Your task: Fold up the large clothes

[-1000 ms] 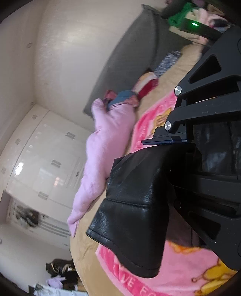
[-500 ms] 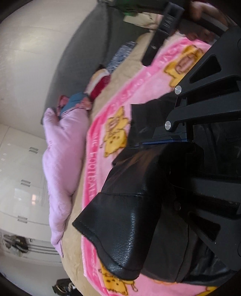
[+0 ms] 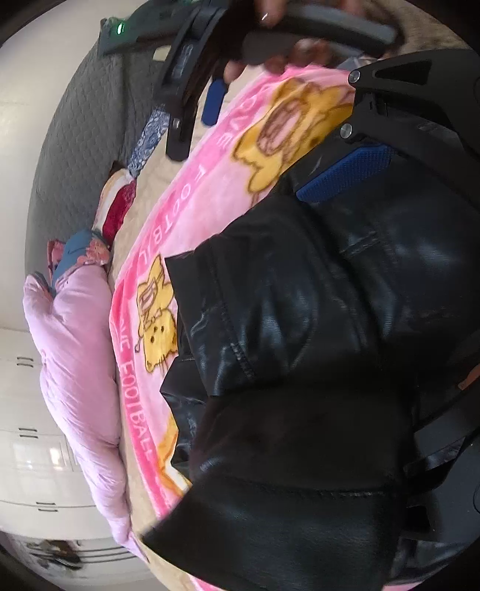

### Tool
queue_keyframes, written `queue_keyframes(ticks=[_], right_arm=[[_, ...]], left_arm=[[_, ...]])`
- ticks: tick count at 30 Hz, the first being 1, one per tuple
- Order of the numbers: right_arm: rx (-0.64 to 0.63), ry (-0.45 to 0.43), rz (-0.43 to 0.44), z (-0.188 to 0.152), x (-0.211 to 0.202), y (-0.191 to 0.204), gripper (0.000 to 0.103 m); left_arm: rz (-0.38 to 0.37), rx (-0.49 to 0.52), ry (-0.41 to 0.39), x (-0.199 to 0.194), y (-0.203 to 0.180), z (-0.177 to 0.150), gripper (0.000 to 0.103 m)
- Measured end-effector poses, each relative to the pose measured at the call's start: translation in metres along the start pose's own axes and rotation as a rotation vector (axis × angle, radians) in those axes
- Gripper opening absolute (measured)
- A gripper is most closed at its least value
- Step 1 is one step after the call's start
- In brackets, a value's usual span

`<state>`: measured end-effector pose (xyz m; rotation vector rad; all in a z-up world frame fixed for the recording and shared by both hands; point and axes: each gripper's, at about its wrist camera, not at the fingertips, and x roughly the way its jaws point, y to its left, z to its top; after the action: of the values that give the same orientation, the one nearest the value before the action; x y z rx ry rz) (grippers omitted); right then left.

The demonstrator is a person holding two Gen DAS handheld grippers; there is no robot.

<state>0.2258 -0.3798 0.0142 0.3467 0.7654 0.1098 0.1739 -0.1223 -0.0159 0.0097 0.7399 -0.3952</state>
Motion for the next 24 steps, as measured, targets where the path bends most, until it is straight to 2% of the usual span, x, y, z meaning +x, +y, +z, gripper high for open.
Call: queue_keyframes(ticks=[4,8,10,12,13,15,17,20,23,24], right_arm=[[0.001,-0.001,-0.012,0.001,-0.001,-0.004,0.098],[0.017,-0.01,-0.02,0.002,-0.004,-0.011,0.098],[0.026,-0.014,-0.023,0.003,-0.006,-0.015,0.098],[0.039,-0.021,-0.03,0.004,-0.01,-0.023,0.098],[0.05,-0.026,-0.034,0.005,-0.012,-0.029,0.098],[0.076,-0.034,-0.042,0.007,-0.015,-0.039,0.098],[0.112,-0.041,-0.045,0.01,-0.018,-0.051,0.098],[0.145,-0.032,-0.025,0.01,-0.018,-0.061,0.098],[0.139,-0.001,0.045,0.008,-0.012,-0.053,0.098],[0.125,0.015,0.075,0.007,-0.01,-0.046,0.098]], left_arm=[[-0.012,-0.003,-0.056,-0.024,0.002,-0.002,0.093],[-0.047,-0.004,-0.086,-0.023,-0.007,0.01,0.094],[-0.021,0.06,-0.073,-0.01,-0.02,0.015,0.094],[0.022,0.12,-0.027,0.008,-0.031,0.016,0.094],[0.013,0.132,0.008,0.019,-0.033,0.016,0.094],[-0.005,0.139,0.027,0.027,-0.035,0.013,0.094],[-0.049,0.108,0.024,0.023,-0.032,0.01,0.094],[-0.093,0.049,-0.024,0.003,-0.022,0.011,0.094],[-0.088,-0.008,-0.086,-0.022,-0.001,0.014,0.094],[-0.047,-0.028,-0.105,-0.031,0.013,0.017,0.094]])
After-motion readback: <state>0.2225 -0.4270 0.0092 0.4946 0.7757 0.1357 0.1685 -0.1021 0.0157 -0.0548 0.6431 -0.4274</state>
